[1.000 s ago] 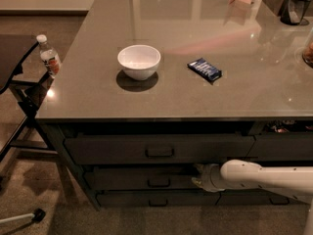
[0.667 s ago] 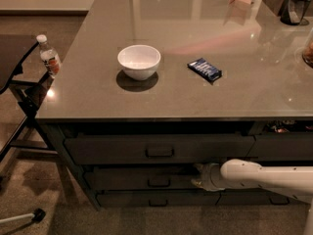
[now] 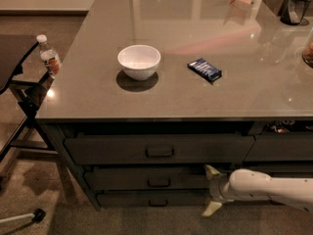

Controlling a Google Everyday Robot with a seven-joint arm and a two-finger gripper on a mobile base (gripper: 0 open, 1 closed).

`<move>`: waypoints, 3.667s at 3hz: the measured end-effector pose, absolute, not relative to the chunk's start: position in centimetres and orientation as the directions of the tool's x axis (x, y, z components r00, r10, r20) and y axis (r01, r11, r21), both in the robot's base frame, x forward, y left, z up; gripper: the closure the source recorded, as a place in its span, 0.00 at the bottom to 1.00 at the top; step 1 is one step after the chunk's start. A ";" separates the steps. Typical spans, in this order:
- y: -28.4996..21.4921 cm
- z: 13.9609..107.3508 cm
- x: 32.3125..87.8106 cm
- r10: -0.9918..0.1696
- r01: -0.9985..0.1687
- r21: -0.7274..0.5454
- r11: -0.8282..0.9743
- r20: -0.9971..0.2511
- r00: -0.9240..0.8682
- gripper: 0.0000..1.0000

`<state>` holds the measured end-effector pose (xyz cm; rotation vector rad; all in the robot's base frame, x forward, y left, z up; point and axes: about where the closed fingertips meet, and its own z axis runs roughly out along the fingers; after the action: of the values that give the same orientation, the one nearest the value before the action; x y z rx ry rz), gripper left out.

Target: Open middle drawer

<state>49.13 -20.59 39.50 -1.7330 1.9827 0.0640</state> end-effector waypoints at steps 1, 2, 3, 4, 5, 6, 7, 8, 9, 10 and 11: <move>-22.9 38.8 47.2 -0.916 -0.939 -0.261 0.222 -0.386 -0.109 0.00; -22.9 38.8 47.2 -0.916 -0.939 -0.261 0.222 -0.386 -0.109 0.00; -19.4 40.3 48.6 -0.913 -0.941 -0.296 0.163 -0.406 -0.031 0.00; -18.7 40.5 48.8 -0.912 -0.940 -0.306 0.150 -0.409 -0.013 0.00; -18.7 40.6 49.8 -0.911 -0.935 -0.315 0.161 -0.411 -0.019 0.00; -18.7 40.6 49.8 -0.911 -0.935 -0.315 0.161 -0.411 -0.018 0.00; -15.0 40.4 51.8 -0.900 -0.934 -0.342 0.105 -0.433 0.057 0.00; -14.7 39.5 52.2 -0.904 -0.945 -0.313 0.091 -0.424 0.053 0.00; -14.7 39.4 52.2 -0.904 -0.946 -0.312 0.090 -0.423 0.053 0.00; -14.7 39.4 52.2 -0.904 -0.946 -0.312 0.090 -0.423 0.053 0.19; -14.7 39.4 52.2 -0.904 -0.946 -0.312 0.090 -0.423 0.053 0.43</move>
Offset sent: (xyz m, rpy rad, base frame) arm -0.0203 -0.0227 -0.0108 -0.0077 0.0275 -0.0389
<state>52.19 -14.72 39.44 -1.8139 1.8504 0.1029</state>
